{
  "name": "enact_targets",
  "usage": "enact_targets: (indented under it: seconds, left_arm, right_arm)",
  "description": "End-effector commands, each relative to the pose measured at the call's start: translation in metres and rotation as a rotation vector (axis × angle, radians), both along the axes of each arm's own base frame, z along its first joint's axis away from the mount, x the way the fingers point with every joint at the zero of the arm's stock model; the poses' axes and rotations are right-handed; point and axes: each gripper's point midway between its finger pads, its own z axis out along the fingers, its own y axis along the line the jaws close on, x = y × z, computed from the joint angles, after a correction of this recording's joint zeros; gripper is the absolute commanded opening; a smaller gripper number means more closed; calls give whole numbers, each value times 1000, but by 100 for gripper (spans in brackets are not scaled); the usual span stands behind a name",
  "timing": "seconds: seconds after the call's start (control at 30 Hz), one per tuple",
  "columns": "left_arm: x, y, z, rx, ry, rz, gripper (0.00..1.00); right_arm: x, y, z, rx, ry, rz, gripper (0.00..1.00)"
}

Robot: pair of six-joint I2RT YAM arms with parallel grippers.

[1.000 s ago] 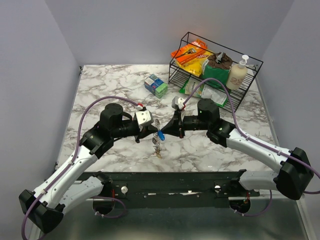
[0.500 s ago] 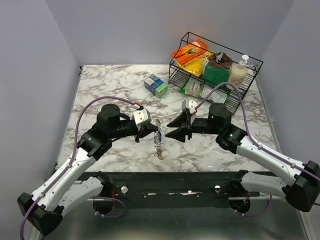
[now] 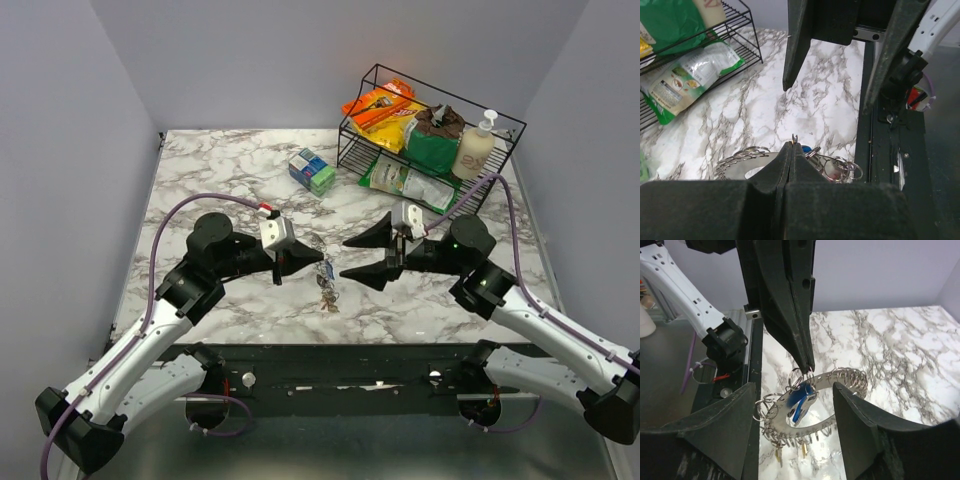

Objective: Put the keys on the keyring

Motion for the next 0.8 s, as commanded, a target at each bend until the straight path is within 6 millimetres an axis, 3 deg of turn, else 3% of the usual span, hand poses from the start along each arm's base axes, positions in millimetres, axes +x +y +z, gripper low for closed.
enact_targets:
  seconds: [0.0, 0.2, 0.77]
  left_arm:
    - [-17, -5, 34, -121, -76, -94, 0]
    - [-23, -6, 44, -149, -86, -124, 0]
    - [-29, -7, 45, -159, -73, -152, 0]
  right_arm:
    - [-13, 0, 16, 49, -45, 57, 63]
    - [-16, 5, 16, 49, -15, 98, 48]
    - [-15, 16, 21, 66, 30, 150, 47]
